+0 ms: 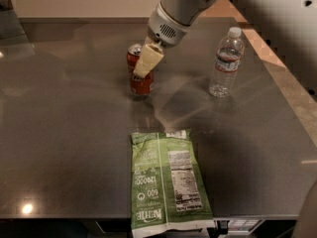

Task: Move coke can near green jalapeno chip bag

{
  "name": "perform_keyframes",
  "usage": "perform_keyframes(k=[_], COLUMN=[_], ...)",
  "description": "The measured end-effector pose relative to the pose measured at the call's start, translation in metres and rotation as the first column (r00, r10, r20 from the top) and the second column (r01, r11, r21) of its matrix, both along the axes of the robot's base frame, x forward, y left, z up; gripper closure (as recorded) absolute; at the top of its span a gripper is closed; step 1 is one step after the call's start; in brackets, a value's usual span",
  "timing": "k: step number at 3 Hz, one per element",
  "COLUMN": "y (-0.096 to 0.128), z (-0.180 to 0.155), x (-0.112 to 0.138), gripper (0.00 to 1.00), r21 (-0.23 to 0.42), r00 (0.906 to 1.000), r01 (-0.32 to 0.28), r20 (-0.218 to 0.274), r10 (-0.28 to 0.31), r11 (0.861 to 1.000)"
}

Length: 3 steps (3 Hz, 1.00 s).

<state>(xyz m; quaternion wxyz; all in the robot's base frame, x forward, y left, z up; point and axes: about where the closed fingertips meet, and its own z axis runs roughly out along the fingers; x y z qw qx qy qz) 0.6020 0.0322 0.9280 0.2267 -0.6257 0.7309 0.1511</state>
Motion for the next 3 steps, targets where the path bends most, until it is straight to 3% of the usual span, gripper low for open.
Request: perform_keyframes(k=[1,3], y=[-0.006,-0.015], z=[-0.006,-0.02], x=[-0.03,-0.066], gripper=[1.0,1.0], r21=[0.012,0.0], r00=[0.9994,0.9978], r01=[-0.033,-0.062], r20=[-0.013,-0.022], r10=[0.033,0.062], r11=[0.999,0.998])
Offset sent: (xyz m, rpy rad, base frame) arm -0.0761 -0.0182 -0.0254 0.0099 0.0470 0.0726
